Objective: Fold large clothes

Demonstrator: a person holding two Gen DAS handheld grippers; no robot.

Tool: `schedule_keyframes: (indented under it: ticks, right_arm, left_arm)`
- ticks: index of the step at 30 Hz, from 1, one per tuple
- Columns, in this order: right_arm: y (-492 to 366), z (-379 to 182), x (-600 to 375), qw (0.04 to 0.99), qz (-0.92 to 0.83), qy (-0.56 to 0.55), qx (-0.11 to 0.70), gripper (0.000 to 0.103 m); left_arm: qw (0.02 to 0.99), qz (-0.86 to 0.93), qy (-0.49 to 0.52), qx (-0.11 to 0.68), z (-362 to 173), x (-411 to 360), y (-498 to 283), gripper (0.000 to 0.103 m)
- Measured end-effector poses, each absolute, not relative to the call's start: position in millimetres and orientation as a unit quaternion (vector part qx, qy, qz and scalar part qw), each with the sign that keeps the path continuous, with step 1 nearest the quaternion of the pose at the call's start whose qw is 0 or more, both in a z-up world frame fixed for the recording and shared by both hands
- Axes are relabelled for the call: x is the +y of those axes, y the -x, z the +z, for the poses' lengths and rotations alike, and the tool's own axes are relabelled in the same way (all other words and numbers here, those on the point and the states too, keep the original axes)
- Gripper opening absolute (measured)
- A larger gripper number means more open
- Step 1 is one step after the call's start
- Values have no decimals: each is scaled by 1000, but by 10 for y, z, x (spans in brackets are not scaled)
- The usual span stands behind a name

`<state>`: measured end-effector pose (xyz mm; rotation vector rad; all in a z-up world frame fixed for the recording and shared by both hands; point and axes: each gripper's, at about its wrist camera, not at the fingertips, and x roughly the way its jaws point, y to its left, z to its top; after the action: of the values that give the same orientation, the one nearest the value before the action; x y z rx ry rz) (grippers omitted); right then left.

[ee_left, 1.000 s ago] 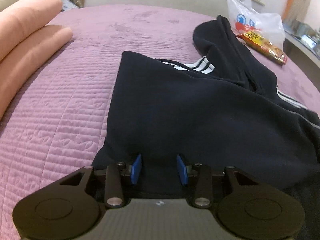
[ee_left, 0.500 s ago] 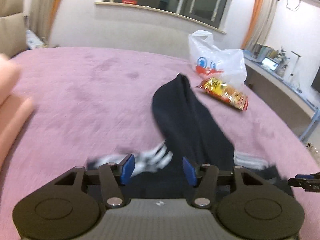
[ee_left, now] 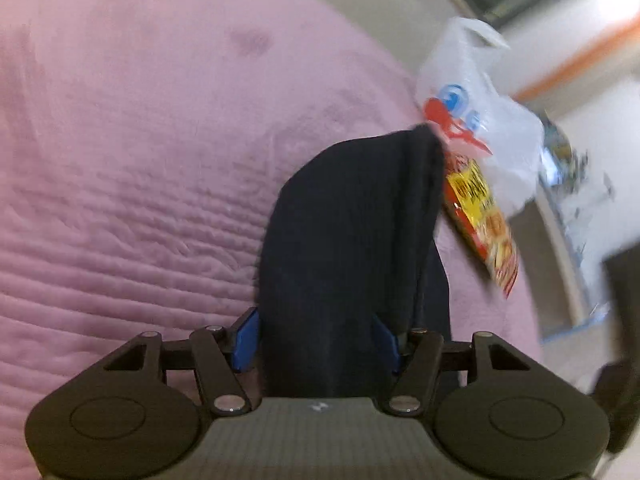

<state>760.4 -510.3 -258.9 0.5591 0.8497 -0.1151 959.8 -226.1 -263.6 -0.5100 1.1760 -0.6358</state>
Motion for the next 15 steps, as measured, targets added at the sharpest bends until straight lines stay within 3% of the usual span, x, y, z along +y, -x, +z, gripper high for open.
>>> schedule_keyframes:
  ticks: [3,5,6,7,8,9,15]
  right_arm:
    - [-7820,-2799,-5187,854,-52,-309,416,77]
    - [-7875,-2836,-5184,853,-54,-323,406,77]
    - [-7915,-2835,-5160,853,-51,-323,408,72]
    - [-7964,-2818,-5103,854,-49,-306,419,35]
    - [-8001,-2778,-5017,858,-47,-278,430,15]
    - [-8013,-2733,-4929,862,-41,-255,436,11]
    - [-7408,-2016,-4782,910,0,-220,351,8]
  left_arm:
    - [728,-308,278,545,-2800,-2307,-9752,62]
    - [726,-306,283,547,-2832,-2355,-9805,54]
    - [732,-305,274,544,-2824,-2384,-9796,27]
    - [746,-302,251,538,-2775,-2421,-9766,6]
    - [753,-309,243,528,-2707,-2436,-9736,5]
    - [764,-315,237,511,-2616,-2439,-9693,5]
    - [786,-377,262,414,-1937,-1986,-9151,5]
